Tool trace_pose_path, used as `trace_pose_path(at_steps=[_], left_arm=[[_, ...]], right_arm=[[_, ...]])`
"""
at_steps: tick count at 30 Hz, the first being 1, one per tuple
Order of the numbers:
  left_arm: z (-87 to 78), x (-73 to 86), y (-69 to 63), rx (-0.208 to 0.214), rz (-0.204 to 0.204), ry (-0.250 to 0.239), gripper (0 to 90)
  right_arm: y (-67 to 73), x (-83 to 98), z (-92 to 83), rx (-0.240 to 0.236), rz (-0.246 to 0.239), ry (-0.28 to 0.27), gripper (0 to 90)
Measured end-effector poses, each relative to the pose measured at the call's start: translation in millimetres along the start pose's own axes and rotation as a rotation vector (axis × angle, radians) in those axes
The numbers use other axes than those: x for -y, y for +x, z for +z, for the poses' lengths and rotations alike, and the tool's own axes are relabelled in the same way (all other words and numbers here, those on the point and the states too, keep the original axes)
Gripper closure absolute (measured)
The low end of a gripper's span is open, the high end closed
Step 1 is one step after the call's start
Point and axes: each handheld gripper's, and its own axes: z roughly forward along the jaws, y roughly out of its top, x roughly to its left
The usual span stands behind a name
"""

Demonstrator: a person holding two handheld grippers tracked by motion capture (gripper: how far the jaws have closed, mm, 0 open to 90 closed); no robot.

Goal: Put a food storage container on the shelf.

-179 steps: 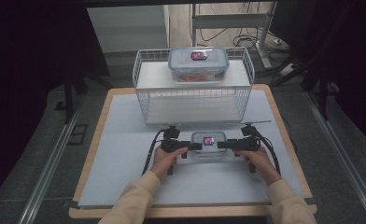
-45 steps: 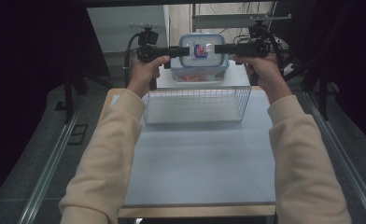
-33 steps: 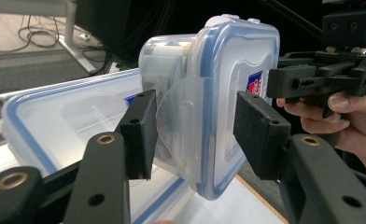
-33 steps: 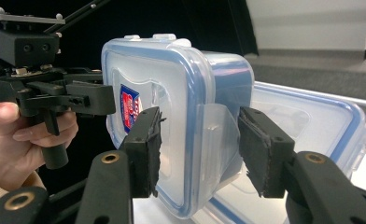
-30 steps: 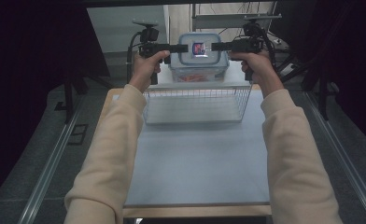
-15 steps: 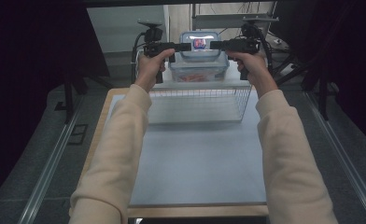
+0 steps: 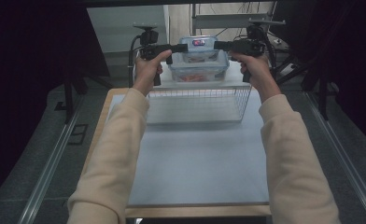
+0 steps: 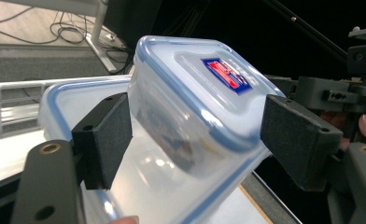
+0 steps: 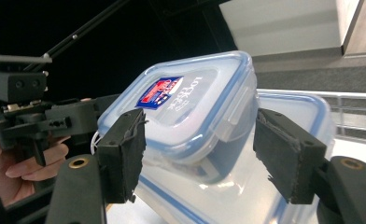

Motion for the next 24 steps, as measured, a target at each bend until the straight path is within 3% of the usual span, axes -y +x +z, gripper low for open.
trace_pose_path(at_steps=[4,5,6,7,8,10,12,18,24], left_arm=[[-14.3,9.5,-4.8,0.011,0.027,-0.016,37.1],[-17.7,11.9,-6.1,0.004,0.036,-0.019,47.3],[-20.6,14.3,-7.3,-0.001,0.04,-0.02,47.3],[-23.0,16.4,-7.9,-0.002,0.05,-0.015,61.5],[-24.1,18.5,-8.7,0.006,0.054,-0.01,61.5],[-23.7,22.3,-9.9,0.03,0.065,0.023,78.4],[-18.8,25.9,-12.5,0.026,0.093,0.061,85.8],[2.3,30.0,-16.9,0.036,0.103,0.083,89.9],[10.9,30.5,-13.7,0.032,0.084,0.077,89.9]], right_arm=[[0.8,2.4,-13.0,0.005,-0.006,-0.015,34.1],[0.9,4.6,-18.6,0.007,-0.011,-0.016,34.0],[0.9,4.6,-18.6,0.007,-0.011,-0.016,34.0],[1.6,6.9,-23.4,0.005,-0.01,-0.017,33.6],[1.6,6.9,-23.4,0.005,-0.01,-0.017,33.6],[2.3,9.3,-26.8,0.006,-0.01,-0.019,33.3],[3.0,11.1,-29.5,0.005,-0.01,-0.017,32.9],[5.5,14.3,-32.4,0.004,-0.01,-0.017,31.1],[2.2,18.0,-31.7,0.003,-0.006,-0.006,31.1]])
